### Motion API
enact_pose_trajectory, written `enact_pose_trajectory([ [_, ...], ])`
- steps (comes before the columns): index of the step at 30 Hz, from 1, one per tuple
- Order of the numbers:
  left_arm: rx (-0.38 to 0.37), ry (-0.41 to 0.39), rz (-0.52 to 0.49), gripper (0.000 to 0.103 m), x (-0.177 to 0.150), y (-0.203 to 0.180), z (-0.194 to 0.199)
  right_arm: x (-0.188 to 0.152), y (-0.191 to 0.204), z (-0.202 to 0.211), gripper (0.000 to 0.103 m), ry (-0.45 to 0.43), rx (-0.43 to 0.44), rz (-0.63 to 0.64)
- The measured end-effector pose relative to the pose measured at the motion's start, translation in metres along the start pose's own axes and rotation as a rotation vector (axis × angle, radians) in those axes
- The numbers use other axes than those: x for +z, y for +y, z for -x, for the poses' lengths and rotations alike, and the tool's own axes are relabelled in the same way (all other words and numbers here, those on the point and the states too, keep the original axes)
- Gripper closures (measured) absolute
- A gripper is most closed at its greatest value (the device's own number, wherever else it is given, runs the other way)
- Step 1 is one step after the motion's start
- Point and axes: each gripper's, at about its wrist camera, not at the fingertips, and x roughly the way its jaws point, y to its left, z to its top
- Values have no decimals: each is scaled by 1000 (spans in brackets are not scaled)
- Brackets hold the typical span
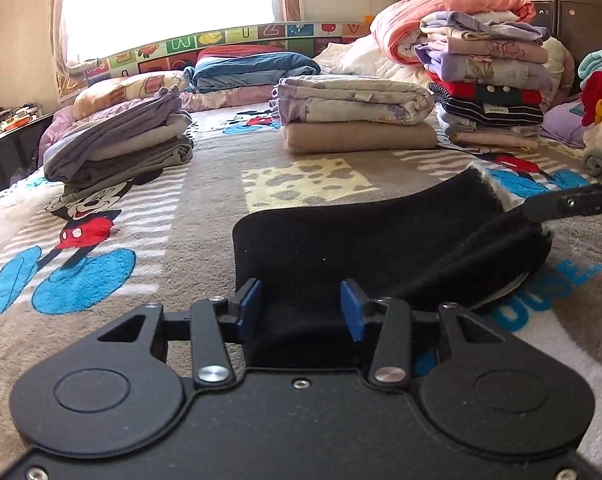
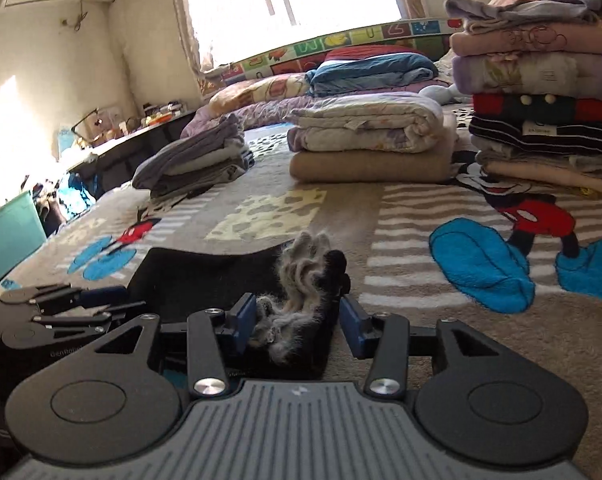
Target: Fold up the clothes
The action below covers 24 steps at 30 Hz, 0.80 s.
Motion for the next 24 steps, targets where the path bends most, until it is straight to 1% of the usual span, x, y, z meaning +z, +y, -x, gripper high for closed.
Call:
enact_pose_trajectory([
  [2, -2, -2, 10, 61, -2, 1, 0, 9, 11, -1, 55, -35, 17, 44],
  [4, 6, -3, 22, 60, -3, 1, 0, 16, 30, -6, 55, -62, 51, 133],
  [5, 9, -2, 25, 60, -3, 1, -1, 18, 40, -10, 56, -61, 68, 181],
  [6, 11, -2, 28, 60, -2, 1, -1, 18, 50, -16, 56, -41, 82, 226],
  [7, 13, -2, 31, 60, -2, 0, -1, 16, 57, -24, 56, -1, 96, 262],
  [8, 11, -2, 36, 59, -2, 1, -1, 11, 58, -37, 55, 83, 97, 274],
  [9, 5, -2, 39, 59, -3, 2, -2, 5, 56, -49, 56, 185, 75, 270],
  [10, -3, -2, 42, 58, -3, 2, -3, -2, 53, -54, 57, 232, 67, 266],
  [11, -7, -3, 44, 58, -3, 3, -3, -5, 50, -46, 57, 207, 73, 254],
  [13, -14, -5, 48, 58, -4, 4, -2, -4, 51, -33, 58, 200, 60, 226],
  [15, -25, -7, 65, 58, -5, 7, -2, -1, 58, -24, 57, 201, 31, 250],
  [18, -46, -6, 97, 57, -6, 13, -2, 7, 67, -13, 56, 175, 17, 239],
  [22, -80, 8, 121, 56, 1, 19, 1, 18, 78, -24, 58, 134, -21, 296],
  [24, -99, -7, 125, 56, 9, 21, 6, 23, 76, -38, 58, 127, -48, 313],
])
